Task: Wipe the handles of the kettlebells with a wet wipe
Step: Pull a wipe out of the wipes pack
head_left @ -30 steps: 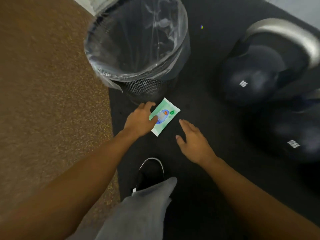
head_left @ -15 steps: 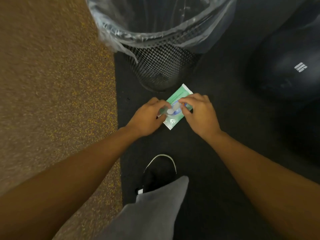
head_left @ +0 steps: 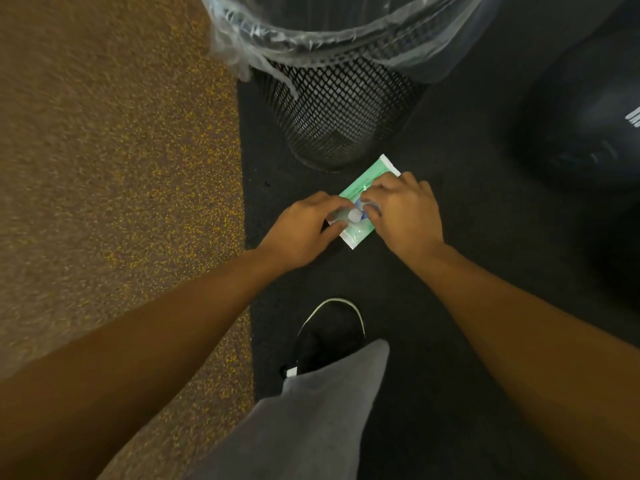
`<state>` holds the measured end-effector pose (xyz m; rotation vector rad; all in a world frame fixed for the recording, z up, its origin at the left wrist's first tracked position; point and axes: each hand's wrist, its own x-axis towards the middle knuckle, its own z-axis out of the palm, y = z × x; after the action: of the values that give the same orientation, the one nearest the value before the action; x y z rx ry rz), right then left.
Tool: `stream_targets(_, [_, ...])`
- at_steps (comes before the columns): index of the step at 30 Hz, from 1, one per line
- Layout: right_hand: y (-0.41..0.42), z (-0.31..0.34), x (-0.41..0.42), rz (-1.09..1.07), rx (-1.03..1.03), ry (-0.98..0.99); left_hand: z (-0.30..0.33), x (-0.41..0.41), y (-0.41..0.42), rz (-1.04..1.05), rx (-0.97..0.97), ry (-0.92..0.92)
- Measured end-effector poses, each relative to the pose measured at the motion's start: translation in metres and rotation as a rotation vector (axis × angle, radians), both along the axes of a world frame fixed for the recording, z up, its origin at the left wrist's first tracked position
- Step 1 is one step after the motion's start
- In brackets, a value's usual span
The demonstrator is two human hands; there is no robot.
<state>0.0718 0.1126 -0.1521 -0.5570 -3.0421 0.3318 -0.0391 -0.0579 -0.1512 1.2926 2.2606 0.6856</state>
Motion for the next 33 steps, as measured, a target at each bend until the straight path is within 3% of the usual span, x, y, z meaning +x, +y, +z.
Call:
stream_targets(6, [0.0, 0.0, -0.002, 0.075, 0.076, -0.101, -0.002, -0.002, -0.002, 0.001, 0.016, -0.014])
stream_targets(14, [0.003, 0.004, 0.003, -0.004, -0.161, -0.046, -0.005, -0.001, -0.004, 0.023, 0.027, -0.022])
stream_targets(17, [0.003, 0.008, 0.006, -0.116, -0.374, 0.041, -0.007, 0.001, -0.007, 0.032, 0.016, 0.01])
stream_targets(21, [0.006, 0.018, 0.006, -0.492, -0.841, 0.222, -0.004, 0.007, -0.006, 0.059, -0.015, 0.025])
stream_targets(24, [0.009, 0.016, 0.007, -0.667, -1.05, 0.341, 0.001, 0.013, -0.003, 0.103, -0.022, 0.001])
stream_targets(29, [0.008, 0.004, 0.008, -0.861, -1.262, 0.445, -0.006, 0.016, 0.0, -0.161, 0.028, 0.377])
stream_targets(33, [0.015, 0.01, 0.008, -0.934, -1.464, 0.477, 0.0, 0.017, 0.016, -0.305, -0.198, 0.321])
